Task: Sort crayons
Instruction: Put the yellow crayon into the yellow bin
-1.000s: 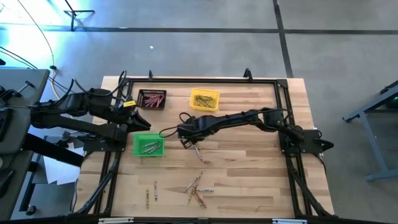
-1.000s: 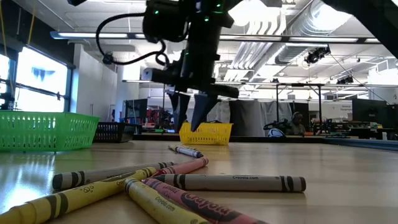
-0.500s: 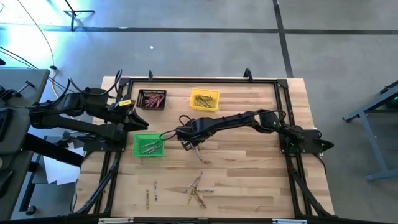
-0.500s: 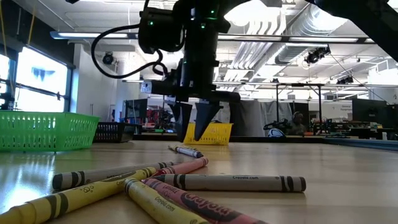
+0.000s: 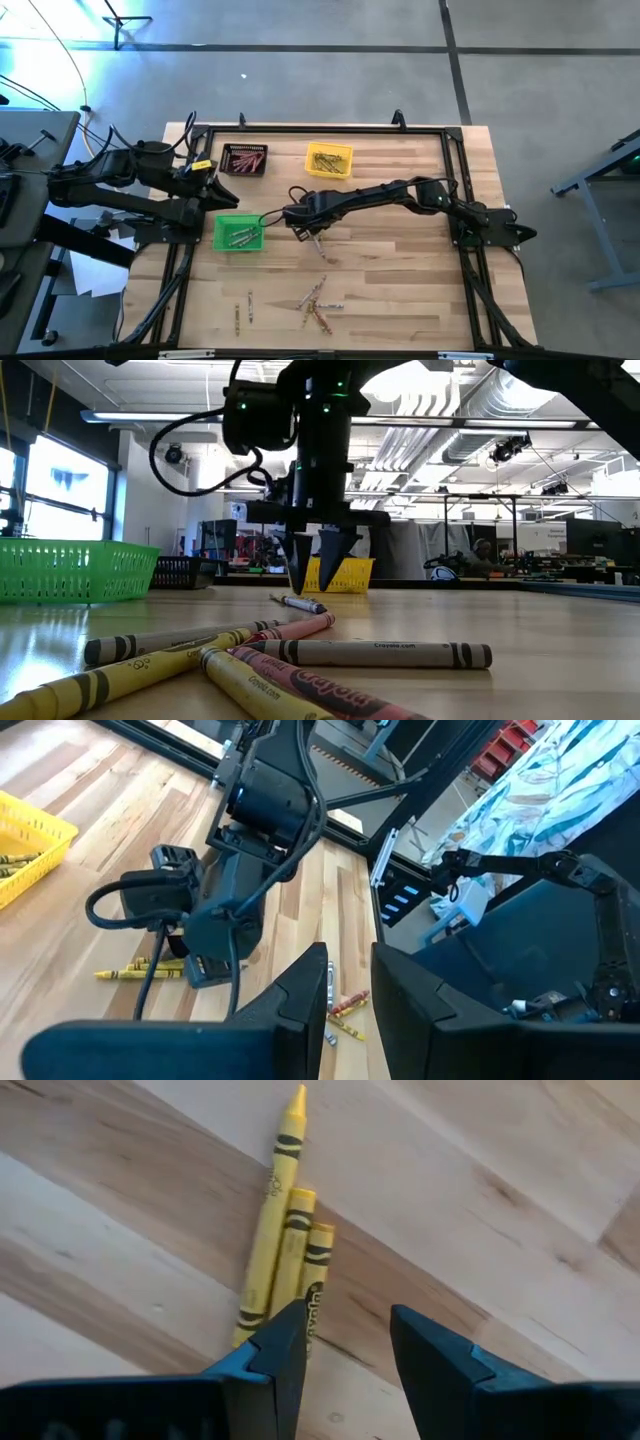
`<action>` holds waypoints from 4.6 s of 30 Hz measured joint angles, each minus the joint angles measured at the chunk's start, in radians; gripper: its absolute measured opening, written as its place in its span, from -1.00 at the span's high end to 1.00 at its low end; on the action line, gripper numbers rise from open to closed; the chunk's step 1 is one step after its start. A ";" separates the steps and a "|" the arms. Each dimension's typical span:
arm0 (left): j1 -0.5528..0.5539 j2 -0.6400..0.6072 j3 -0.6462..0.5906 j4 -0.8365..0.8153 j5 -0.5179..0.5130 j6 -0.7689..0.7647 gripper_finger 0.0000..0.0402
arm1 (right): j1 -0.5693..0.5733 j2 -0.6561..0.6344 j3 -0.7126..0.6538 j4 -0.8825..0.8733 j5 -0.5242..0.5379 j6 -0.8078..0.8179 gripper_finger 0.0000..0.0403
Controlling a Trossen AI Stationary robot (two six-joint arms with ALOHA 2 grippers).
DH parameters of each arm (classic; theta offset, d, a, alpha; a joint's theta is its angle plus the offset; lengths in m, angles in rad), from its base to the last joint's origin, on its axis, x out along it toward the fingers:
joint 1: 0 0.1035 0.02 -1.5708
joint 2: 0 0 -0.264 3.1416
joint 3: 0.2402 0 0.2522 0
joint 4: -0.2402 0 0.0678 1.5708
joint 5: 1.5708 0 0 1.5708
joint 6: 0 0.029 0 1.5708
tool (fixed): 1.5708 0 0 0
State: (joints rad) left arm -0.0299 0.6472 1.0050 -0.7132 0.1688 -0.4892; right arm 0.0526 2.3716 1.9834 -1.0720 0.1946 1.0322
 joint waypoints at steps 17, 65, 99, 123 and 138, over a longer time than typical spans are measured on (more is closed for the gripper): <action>0.000 0.000 0.000 -0.002 0.000 0.002 0.67 | 0.007 0.016 -0.001 -0.057 0.020 0.010 0.34; 0.019 -0.143 0.000 -0.215 -0.257 0.238 0.67 | -0.362 -0.056 0.120 0.108 0.241 -0.610 0.96; 0.019 -0.056 -0.029 -0.232 -0.678 -0.172 0.67 | -0.163 -0.057 0.156 -0.173 0.008 -0.537 0.44; 0.019 -0.076 -0.029 -0.276 -0.405 0.036 0.67 | 0.027 -0.041 0.047 0.052 0.015 0.131 0.44; 0.019 -0.149 -0.029 -0.277 -0.388 0.082 0.67 | 0.012 0.034 0.046 0.037 -0.015 0.130 0.45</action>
State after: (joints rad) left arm -0.0109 0.4983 0.9756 -0.9902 -0.2187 -0.4072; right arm 0.0648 2.4054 2.0296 -1.0355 0.1800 1.1618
